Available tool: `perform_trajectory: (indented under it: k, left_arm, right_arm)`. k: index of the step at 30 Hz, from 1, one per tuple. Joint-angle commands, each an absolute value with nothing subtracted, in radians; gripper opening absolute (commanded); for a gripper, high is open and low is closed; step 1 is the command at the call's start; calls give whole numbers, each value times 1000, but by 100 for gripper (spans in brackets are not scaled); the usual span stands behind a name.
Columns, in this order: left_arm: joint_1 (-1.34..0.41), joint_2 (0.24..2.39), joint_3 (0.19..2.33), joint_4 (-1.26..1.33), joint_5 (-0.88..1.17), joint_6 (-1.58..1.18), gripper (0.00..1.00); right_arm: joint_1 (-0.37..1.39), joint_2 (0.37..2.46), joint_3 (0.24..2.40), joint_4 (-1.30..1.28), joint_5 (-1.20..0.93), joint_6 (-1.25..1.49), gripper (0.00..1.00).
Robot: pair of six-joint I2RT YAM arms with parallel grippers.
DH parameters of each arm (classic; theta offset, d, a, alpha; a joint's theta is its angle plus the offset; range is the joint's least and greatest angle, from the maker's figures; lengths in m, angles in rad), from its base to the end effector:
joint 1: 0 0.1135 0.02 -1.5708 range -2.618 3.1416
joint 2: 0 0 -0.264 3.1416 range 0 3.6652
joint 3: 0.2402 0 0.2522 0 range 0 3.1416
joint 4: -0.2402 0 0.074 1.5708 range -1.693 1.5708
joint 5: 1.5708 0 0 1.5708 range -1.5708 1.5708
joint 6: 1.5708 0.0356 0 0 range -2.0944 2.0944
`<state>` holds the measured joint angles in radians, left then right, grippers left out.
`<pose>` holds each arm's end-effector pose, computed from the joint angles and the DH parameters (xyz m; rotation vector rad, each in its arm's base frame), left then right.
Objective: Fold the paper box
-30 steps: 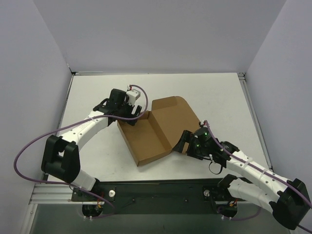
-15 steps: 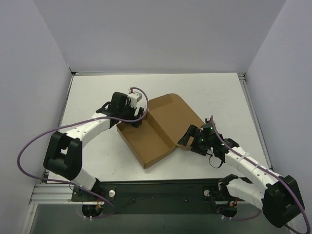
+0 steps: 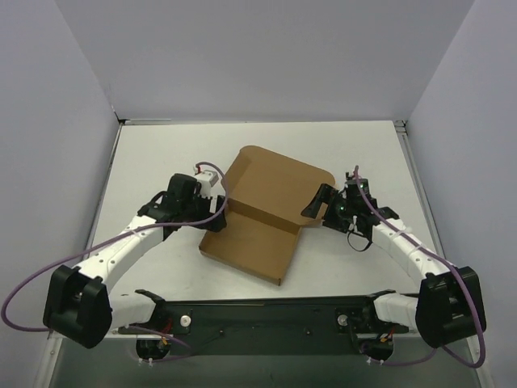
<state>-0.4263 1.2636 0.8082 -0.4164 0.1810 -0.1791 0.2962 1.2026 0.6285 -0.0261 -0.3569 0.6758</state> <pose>0.2311 -0.1120 0.2278 0.3877 2.4545 -0.4850 0.2372 0.0854 0.2165 0.2166 2.2739 0.9228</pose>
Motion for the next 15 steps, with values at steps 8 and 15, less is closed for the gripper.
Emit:
perform_trajectory:
  k: [8, 15]
  left_arm:
    - [-400, 1356, 1116, -448, 57, -178, 93]
    - [-344, 1603, 1307, -454, 58, -169, 93]
  right_arm:
    - [158, 1282, 813, -130, -446, 502, 86]
    - [150, 1411, 899, -89, -449, 442, 84]
